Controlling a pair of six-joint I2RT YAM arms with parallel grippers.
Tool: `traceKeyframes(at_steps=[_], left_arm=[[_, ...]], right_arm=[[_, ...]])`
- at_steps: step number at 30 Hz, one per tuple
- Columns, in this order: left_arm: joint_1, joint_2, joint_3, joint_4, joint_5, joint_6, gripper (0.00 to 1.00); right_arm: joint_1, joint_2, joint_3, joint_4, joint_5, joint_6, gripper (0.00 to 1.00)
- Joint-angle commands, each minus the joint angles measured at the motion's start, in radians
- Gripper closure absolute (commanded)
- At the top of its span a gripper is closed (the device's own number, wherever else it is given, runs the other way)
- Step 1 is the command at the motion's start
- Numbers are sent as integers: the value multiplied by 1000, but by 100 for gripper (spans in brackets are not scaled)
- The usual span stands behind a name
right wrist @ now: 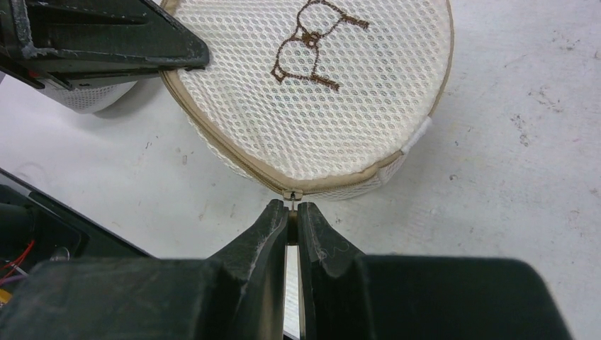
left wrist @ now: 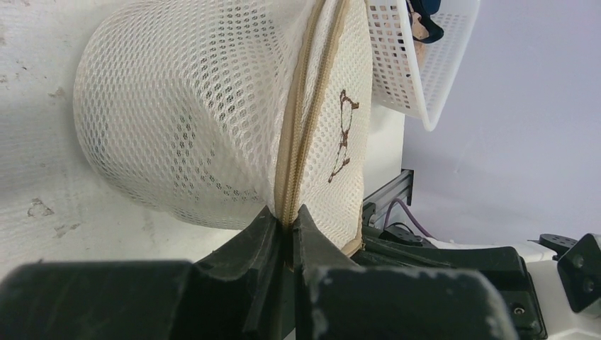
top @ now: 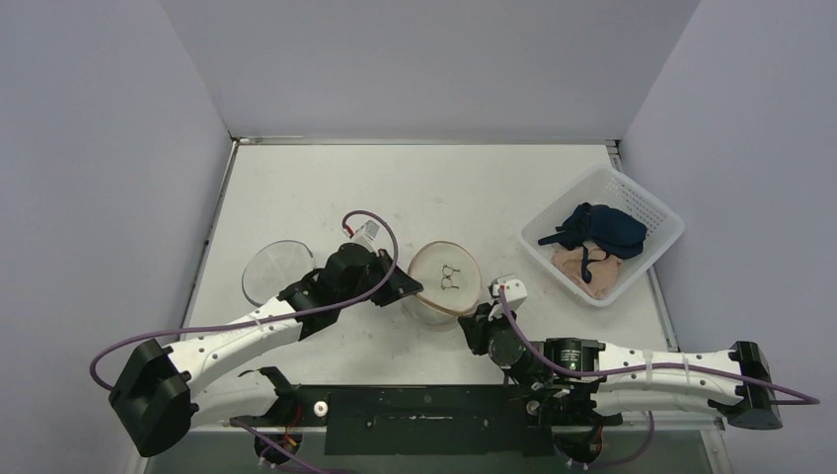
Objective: Unzip the laundry bag and remove the bra
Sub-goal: Unzip the laundry bag at the center of the board.
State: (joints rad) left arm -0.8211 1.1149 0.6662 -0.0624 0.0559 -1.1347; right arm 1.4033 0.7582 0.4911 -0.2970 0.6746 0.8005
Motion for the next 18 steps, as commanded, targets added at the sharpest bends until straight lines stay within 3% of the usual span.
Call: traceKeyframes(at_steps=[1,2,5,7,12,18], left_arm=[[33,13,50,37,31,59,94],[35,17,59,25,37,64,84],[37,8,67,0,55,72,41],[36,-30,57,-30,46,63,24],[10,-171,-33,-64,23,-12,10],[-88,-183,-43,-26,-23,-51,8]], right_arm=[[6,-16,-21,6,30,8,95],[6,-13,-20,18,26,4,95],[6,5,-8,41,16,-9,95],[6,17,3,56,9,-21,95],[7,47,33,103,-23,-53,95],[5,120,94,143,-58,-86,95]])
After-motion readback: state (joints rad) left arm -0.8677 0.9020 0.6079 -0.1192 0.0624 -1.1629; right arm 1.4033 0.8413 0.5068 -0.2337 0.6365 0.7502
